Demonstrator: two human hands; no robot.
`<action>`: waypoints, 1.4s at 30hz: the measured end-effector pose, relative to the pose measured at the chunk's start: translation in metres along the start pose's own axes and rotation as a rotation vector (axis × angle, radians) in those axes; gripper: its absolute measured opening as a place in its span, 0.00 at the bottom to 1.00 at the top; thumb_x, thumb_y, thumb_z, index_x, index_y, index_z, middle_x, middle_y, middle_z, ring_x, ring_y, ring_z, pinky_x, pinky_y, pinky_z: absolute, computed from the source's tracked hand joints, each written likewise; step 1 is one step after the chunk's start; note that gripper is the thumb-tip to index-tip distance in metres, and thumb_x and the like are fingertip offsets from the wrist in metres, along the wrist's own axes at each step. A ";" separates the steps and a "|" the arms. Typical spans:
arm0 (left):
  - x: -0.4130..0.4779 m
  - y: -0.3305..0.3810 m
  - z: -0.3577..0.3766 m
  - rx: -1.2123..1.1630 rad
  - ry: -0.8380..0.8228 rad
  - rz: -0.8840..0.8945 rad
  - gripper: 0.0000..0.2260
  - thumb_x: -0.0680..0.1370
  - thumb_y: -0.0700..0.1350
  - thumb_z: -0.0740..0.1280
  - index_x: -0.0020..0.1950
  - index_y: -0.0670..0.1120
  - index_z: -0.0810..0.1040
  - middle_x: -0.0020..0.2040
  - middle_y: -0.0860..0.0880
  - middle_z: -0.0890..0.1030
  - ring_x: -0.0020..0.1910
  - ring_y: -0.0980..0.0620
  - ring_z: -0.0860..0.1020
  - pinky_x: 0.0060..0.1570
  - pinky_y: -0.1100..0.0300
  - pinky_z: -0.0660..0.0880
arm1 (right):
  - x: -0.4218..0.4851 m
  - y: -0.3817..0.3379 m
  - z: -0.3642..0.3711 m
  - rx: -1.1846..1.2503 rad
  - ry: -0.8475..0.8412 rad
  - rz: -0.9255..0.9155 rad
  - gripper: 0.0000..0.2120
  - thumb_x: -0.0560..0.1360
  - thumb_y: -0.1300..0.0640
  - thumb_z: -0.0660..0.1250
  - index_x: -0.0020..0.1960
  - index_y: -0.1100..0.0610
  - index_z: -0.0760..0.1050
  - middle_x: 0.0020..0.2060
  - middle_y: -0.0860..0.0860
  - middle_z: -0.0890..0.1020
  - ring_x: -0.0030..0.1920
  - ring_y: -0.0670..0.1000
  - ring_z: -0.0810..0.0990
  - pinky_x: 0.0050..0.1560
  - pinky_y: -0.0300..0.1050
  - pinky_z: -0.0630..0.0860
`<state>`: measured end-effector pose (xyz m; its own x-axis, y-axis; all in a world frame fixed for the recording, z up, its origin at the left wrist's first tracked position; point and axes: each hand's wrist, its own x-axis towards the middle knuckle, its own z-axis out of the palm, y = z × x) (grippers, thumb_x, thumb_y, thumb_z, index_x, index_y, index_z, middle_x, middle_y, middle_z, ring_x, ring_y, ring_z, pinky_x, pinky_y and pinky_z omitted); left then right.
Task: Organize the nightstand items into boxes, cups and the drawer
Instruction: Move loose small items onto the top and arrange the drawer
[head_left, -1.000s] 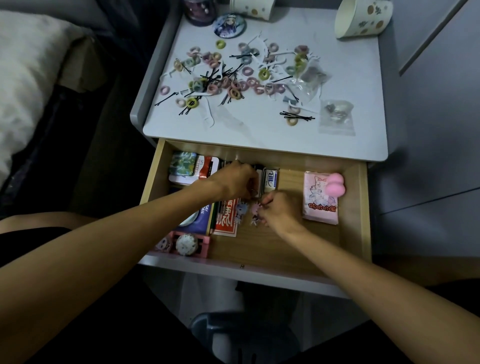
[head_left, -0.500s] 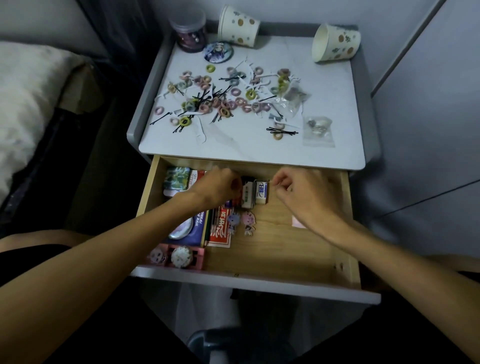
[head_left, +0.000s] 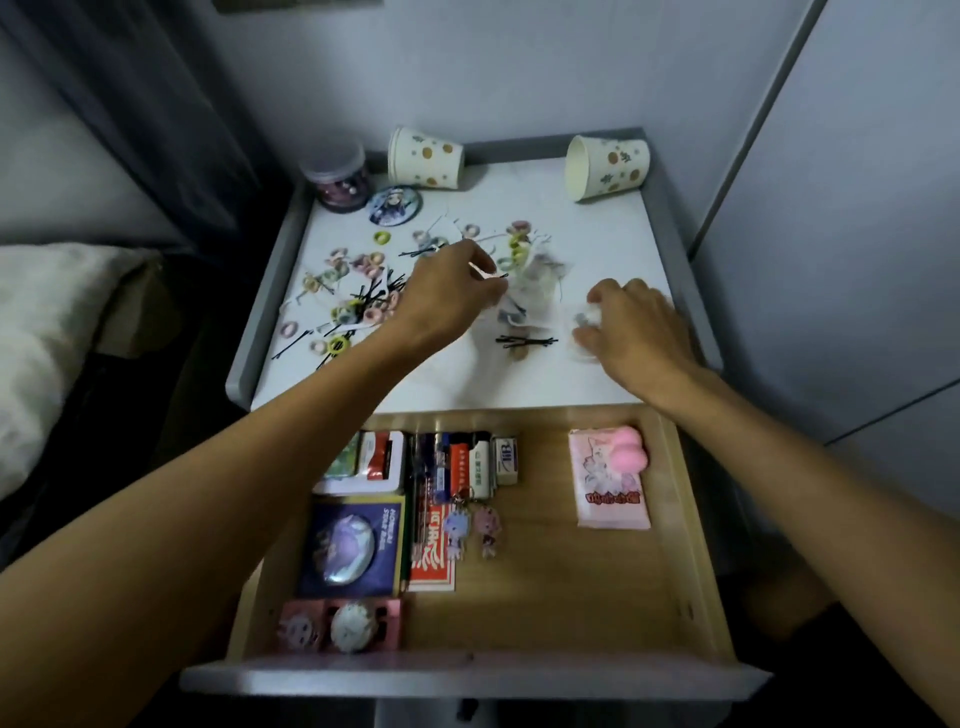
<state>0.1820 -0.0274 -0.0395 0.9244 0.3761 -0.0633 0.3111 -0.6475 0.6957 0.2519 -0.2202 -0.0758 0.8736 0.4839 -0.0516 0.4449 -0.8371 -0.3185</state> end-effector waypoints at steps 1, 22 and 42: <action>0.015 0.004 0.010 0.044 -0.005 -0.003 0.13 0.79 0.49 0.69 0.61 0.45 0.77 0.53 0.45 0.83 0.49 0.48 0.82 0.52 0.52 0.79 | 0.001 0.001 0.000 0.053 0.014 0.006 0.19 0.79 0.51 0.66 0.68 0.55 0.70 0.62 0.58 0.74 0.59 0.61 0.75 0.55 0.53 0.74; 0.041 0.036 0.041 -0.087 0.016 -0.146 0.04 0.77 0.39 0.72 0.48 0.38 0.82 0.45 0.40 0.84 0.35 0.44 0.83 0.37 0.54 0.82 | -0.005 0.018 -0.019 0.724 0.111 0.072 0.08 0.74 0.60 0.74 0.50 0.54 0.77 0.45 0.51 0.80 0.39 0.51 0.82 0.38 0.46 0.82; -0.152 -0.059 0.007 -0.773 -0.299 -0.328 0.23 0.77 0.31 0.68 0.66 0.52 0.72 0.43 0.45 0.79 0.39 0.51 0.81 0.42 0.56 0.80 | -0.100 0.000 0.080 0.418 -0.215 0.072 0.10 0.75 0.66 0.70 0.55 0.57 0.81 0.48 0.47 0.80 0.49 0.47 0.79 0.56 0.38 0.76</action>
<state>0.0248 -0.0509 -0.0765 0.8677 0.2051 -0.4529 0.4342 0.1312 0.8912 0.1487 -0.2487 -0.1462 0.8192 0.5071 -0.2680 0.2286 -0.7172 -0.6583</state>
